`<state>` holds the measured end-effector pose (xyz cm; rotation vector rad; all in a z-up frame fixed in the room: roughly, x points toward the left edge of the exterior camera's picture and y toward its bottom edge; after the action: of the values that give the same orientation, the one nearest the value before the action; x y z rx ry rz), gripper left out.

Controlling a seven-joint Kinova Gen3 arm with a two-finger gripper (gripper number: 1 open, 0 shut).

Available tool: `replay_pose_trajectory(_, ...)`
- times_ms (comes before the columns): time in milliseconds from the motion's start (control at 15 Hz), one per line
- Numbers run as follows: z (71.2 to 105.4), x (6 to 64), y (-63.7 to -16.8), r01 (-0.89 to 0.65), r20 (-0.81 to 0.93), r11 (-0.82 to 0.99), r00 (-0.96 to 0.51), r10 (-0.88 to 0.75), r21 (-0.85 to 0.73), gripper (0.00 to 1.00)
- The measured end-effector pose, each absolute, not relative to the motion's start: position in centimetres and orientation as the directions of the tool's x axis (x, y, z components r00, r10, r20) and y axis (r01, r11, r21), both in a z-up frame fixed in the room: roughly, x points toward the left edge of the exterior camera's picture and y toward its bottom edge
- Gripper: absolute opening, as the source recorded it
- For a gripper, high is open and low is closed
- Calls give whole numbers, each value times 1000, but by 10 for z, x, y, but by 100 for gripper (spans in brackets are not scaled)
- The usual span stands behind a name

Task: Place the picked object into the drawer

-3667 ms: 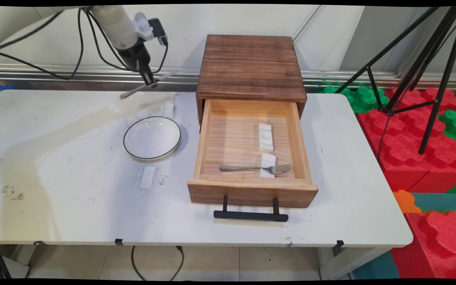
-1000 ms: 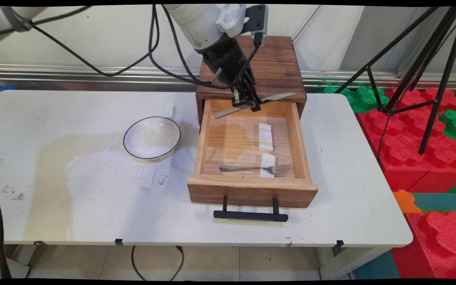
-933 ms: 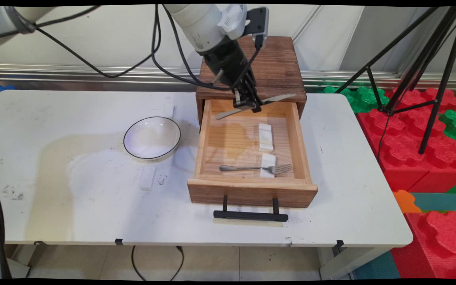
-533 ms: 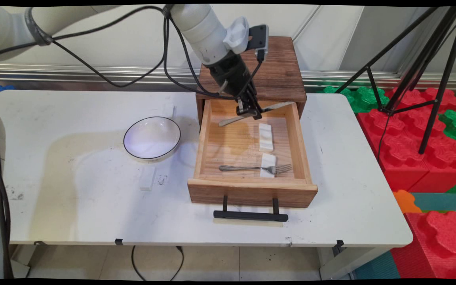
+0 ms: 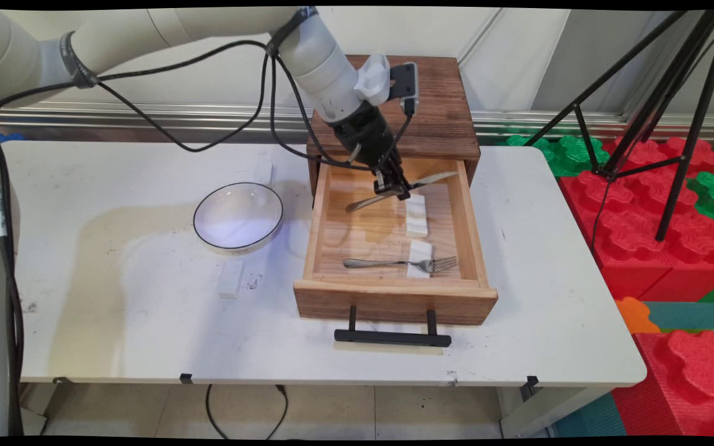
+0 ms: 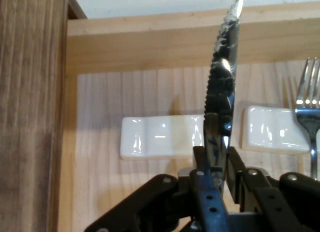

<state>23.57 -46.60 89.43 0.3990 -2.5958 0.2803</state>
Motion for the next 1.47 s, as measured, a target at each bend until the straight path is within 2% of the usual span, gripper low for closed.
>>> replay_pose_trajectory(733,854,239,-481,-345,490,933,-834,-255,-102,0)
replay_pose_trajectory(1400,834,238,-489,-350,484,931,-835,-261,-102,0)
replay_pose_trajectory(1467,833,237,-490,-350,484,931,-835,-261,-102,100)
